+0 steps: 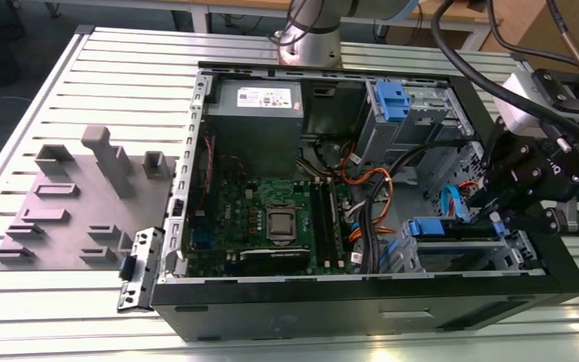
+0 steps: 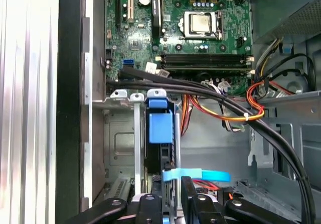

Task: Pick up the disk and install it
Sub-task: 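Insert the first disk wire, then insert the second disk wire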

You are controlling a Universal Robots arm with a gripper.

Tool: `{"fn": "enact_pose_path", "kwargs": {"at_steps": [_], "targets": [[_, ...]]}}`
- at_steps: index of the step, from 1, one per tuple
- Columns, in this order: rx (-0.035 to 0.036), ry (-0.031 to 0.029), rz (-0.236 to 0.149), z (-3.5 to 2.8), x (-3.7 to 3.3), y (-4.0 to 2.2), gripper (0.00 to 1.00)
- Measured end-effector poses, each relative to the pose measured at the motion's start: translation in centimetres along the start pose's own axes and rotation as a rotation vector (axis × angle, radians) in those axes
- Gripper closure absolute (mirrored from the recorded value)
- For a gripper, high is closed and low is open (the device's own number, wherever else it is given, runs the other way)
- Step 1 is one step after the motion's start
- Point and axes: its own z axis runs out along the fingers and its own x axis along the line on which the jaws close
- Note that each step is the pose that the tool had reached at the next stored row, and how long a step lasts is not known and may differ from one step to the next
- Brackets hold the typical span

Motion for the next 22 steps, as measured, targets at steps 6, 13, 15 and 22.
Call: {"fn": "enact_pose_path", "kwargs": {"at_steps": [6,13,15,22], "targets": [[0.0000,0.0000,0.000,-0.20,-0.02,-0.37,0.71],[0.0000,-0.0001,0.000,-0.40,-0.03,-0.36,0.71],[0.0000,-0.0001,0.000,-0.41,-0.03,-0.36,0.71],[0.0000,0.0001,0.000,-1.38,-0.09,-0.28,0.71]]}}
